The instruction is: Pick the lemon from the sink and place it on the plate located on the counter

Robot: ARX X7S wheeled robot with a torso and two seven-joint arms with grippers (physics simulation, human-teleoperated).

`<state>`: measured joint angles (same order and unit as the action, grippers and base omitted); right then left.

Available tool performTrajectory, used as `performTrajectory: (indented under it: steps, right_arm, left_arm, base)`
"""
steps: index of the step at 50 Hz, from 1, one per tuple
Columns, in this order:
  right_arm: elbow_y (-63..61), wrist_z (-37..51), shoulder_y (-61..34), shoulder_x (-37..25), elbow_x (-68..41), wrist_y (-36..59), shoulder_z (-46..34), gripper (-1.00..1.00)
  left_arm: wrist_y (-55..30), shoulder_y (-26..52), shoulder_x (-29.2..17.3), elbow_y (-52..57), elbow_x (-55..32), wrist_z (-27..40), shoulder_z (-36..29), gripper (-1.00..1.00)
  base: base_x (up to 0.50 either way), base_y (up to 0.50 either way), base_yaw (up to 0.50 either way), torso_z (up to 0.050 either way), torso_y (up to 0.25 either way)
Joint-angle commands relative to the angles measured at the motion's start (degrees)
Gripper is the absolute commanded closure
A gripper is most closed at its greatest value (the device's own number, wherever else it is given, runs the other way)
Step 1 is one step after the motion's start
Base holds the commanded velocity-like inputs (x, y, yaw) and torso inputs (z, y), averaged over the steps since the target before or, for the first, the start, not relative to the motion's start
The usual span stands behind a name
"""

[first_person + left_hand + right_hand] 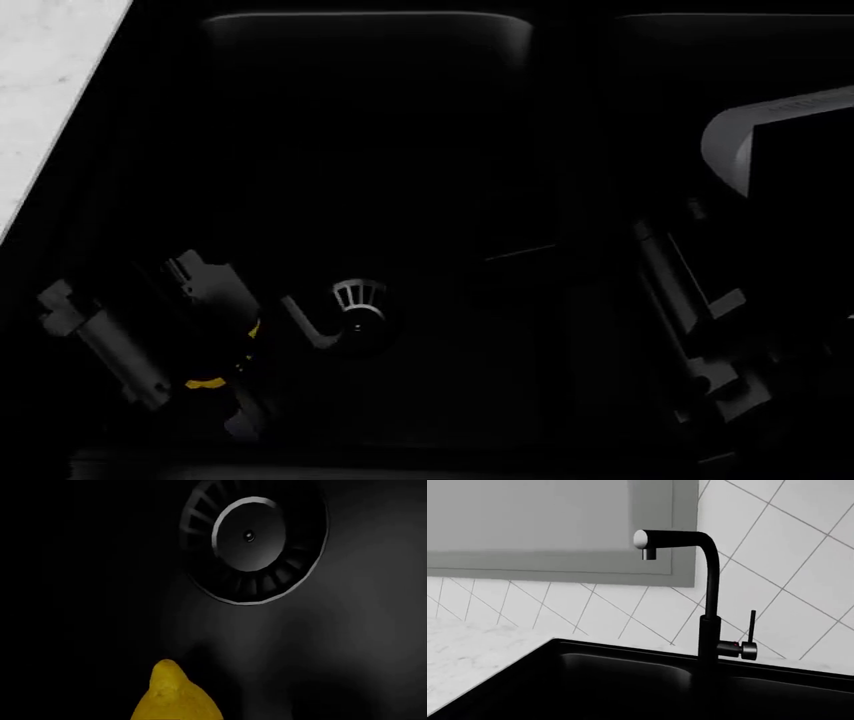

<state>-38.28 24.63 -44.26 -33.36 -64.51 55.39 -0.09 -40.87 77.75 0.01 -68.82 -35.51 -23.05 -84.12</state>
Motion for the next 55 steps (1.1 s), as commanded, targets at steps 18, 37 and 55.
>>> performTrajectory:
  steps: [18, 37, 55]
  right_arm:
    - [-0.9, 0.6, 0.0, -0.6, -1.1, 0.2, 0.4, -1.0]
    - [-2.6, 4.9, 1.0, -3.6, -5.9, -0.4, 7.4, -1.0]
    - [-0.9, 5.0, 1.9, -2.9, -11.4, -1.3, 9.5, -1.0]
  left_arm:
    - [-6.7, -0.9, -11.2, 25.0, -9.9, 18.4, 10.8, 1.0]
    - [-6.4, -6.5, -25.4, 59.6, -23.1, 44.5, 29.2, 1.0]
    - [-6.3, -8.7, -32.1, 82.6, -32.6, 62.5, 39.7, 1.0]
  base:
    - [0.0, 0.0, 0.0, -0.002, -0.003]
    - [0.0, 0.0, 0.0, 0.0, 0.0]
    - [0.0, 0.0, 0.0, 0.0, 0.0]
